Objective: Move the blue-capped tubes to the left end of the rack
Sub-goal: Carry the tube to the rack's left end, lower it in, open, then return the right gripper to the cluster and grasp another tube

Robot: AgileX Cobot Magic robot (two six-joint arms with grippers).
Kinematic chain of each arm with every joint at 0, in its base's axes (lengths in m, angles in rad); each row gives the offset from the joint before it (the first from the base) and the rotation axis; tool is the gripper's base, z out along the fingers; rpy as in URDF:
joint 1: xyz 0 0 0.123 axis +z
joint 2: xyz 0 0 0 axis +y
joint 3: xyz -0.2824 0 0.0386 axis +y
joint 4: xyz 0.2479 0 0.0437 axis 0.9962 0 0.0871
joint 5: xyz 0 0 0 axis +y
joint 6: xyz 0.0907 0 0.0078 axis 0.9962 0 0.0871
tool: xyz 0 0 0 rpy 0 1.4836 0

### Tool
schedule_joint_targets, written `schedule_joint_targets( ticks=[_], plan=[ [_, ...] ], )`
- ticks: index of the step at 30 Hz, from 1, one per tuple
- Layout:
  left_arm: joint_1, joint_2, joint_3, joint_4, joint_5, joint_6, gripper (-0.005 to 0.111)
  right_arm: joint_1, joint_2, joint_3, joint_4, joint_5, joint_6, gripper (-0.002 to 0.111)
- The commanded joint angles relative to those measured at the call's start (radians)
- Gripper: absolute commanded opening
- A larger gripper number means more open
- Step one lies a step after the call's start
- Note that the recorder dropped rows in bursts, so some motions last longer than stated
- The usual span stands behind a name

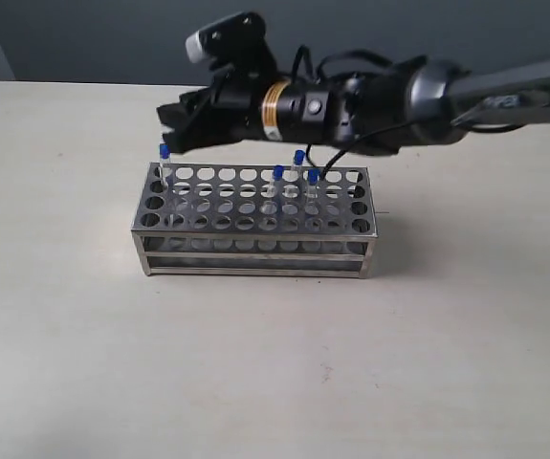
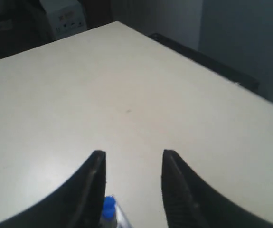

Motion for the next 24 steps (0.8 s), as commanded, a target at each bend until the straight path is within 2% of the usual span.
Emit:
schedule_joint_targets(
  ticks=[1, 5, 11, 17, 20, 24],
  plan=[
    [0.001, -0.004, -0.001, 0.000, 0.002, -0.002, 0.001, -0.059, -0.174, 0.031, -0.155, 0.059, 0.065, 0.038],
    [0.001, -0.004, -0.001, 0.000, 0.002, -0.002, 0.001, -0.126, -0.347, 0.151, -0.161, 0.104, 0.049, 0.038],
    [0.001, -0.004, -0.001, 0.000, 0.002, -0.002, 0.001, -0.203, -0.533, 0.422, -0.145, 0.061, 0.012, 0.038],
    [0.001, -0.004, -0.001, 0.000, 0.002, -0.002, 0.001, -0.204, -0.500, 0.608, 0.078, -0.022, -0.178, 0.038],
    [0.001, -0.004, -0.001, 0.000, 0.002, -0.002, 0.001, -0.204, -0.447, 0.620, 0.205, -0.024, -0.299, 0.038],
    [0.001, -0.004, -0.001, 0.000, 0.002, -0.002, 0.001, -0.204, -0.374, 0.620, 0.235, -0.106, -0.342, 0.038]
  ],
)
